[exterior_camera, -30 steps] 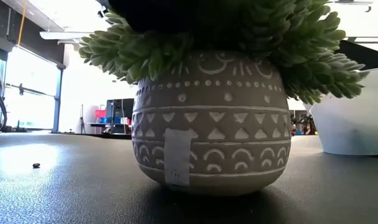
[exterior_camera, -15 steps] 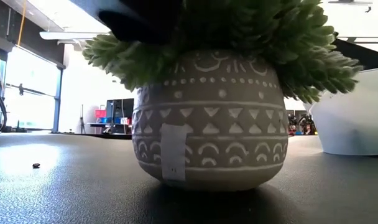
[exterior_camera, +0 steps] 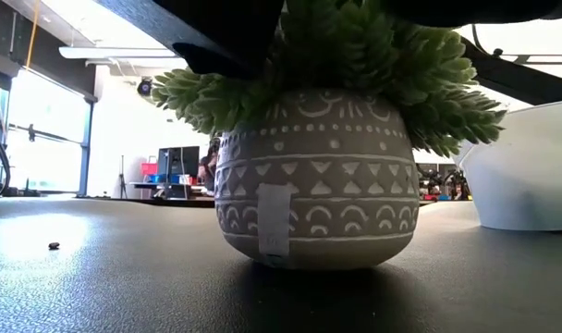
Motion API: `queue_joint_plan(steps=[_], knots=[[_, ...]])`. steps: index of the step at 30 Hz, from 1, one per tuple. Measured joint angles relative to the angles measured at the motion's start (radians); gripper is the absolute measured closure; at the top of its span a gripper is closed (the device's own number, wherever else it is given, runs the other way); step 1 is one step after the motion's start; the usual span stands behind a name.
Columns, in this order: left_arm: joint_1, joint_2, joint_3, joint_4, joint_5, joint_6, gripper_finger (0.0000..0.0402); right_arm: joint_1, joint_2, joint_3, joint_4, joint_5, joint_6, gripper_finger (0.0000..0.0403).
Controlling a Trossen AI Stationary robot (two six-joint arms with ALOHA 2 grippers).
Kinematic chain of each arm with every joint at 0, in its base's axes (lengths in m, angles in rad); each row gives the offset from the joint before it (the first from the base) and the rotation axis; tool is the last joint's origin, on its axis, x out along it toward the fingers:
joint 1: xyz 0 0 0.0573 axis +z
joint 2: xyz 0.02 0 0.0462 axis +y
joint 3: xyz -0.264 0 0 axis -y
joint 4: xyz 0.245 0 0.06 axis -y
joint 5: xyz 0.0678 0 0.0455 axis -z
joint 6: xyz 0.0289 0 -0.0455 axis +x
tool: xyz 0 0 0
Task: Sort candy
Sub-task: Put the white candy wrapper into the white bucket
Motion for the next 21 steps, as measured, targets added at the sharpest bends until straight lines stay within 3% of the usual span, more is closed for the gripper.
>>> queue_joint_plan(steps=[21], knots=[[0.000,0.000,0.000,0.006,0.000,-0.027,0.0312,-0.034,0.000,0.000,-0.043,0.007,-0.039,0.0197]])
